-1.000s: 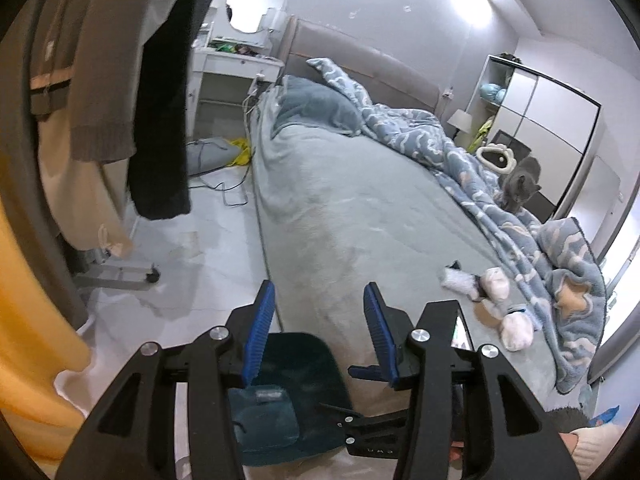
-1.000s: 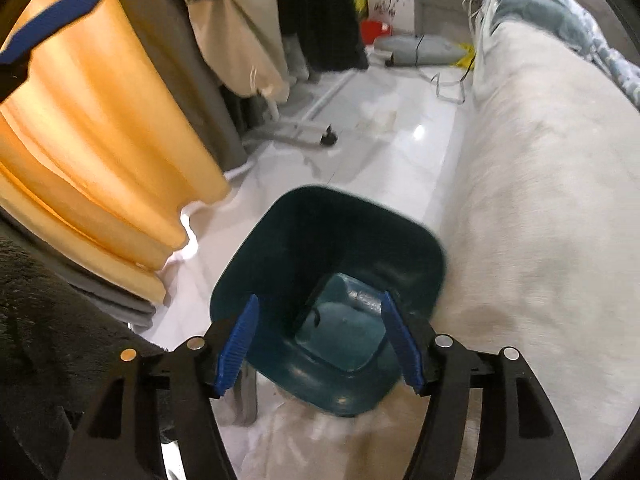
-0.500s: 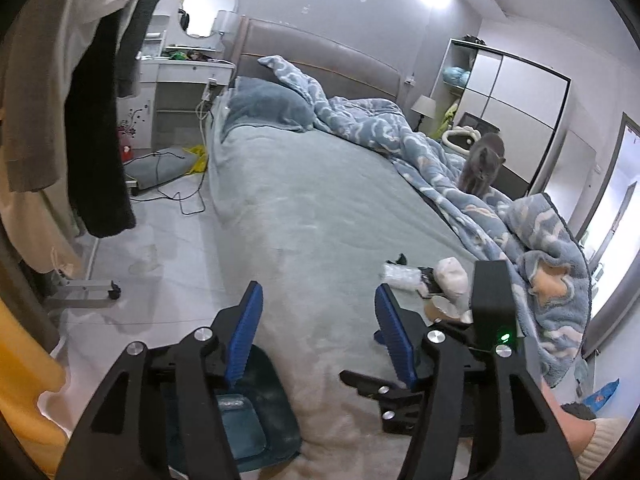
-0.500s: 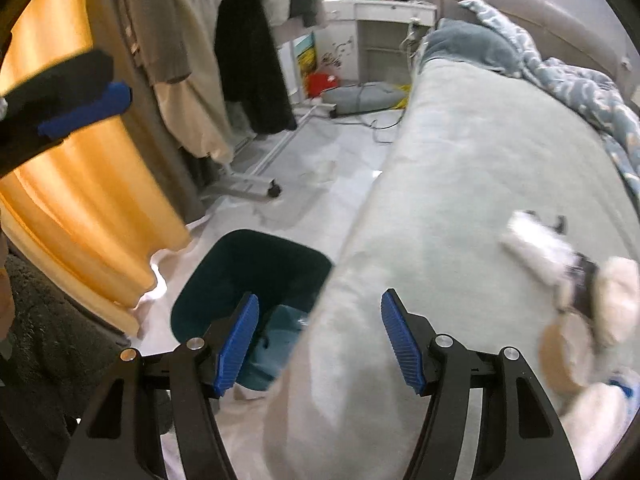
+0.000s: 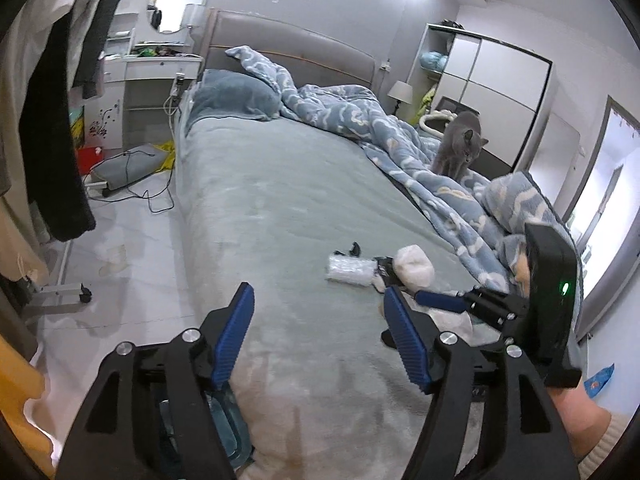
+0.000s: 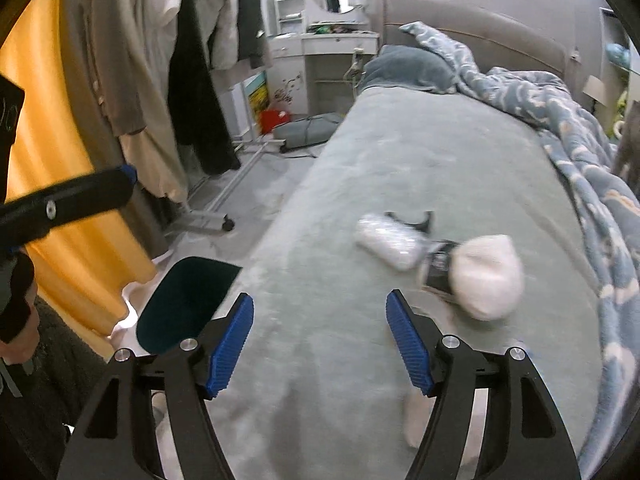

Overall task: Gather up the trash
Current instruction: 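Grasp the blue-and-white wipes packet with the right tool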

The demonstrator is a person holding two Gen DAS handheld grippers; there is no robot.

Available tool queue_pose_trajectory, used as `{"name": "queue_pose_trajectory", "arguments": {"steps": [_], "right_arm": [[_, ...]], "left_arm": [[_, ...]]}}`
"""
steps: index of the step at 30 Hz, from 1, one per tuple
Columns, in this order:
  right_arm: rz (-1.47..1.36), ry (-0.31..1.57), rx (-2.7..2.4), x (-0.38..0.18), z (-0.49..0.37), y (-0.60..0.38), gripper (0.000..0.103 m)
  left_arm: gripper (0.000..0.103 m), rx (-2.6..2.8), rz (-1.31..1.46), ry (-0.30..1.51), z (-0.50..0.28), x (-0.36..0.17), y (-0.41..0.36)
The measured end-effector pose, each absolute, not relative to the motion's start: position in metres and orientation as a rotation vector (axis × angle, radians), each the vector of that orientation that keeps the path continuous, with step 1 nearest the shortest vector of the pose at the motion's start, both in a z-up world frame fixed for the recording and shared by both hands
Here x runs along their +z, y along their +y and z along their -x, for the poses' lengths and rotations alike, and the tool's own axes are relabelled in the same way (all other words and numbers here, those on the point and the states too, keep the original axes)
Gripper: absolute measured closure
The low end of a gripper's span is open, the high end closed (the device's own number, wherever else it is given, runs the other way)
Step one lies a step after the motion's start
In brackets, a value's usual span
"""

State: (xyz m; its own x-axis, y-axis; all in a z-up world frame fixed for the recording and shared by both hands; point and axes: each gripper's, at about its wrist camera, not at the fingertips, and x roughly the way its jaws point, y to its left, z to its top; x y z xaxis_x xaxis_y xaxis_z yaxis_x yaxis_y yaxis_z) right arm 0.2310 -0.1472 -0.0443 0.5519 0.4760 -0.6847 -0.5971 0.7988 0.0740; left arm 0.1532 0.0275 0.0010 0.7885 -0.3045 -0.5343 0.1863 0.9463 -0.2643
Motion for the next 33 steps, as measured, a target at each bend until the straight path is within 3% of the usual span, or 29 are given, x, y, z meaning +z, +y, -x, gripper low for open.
{"name": "queue_pose_trajectory", "arguments": {"steps": [33], "right_arm": [[0.02,0.8,0.521,-0.061,-0.264,-0.277,0.03]], "left_arm": [[0.029,-0.42,0.1,0.759,-0.179,-0.049,-0.071]]}}
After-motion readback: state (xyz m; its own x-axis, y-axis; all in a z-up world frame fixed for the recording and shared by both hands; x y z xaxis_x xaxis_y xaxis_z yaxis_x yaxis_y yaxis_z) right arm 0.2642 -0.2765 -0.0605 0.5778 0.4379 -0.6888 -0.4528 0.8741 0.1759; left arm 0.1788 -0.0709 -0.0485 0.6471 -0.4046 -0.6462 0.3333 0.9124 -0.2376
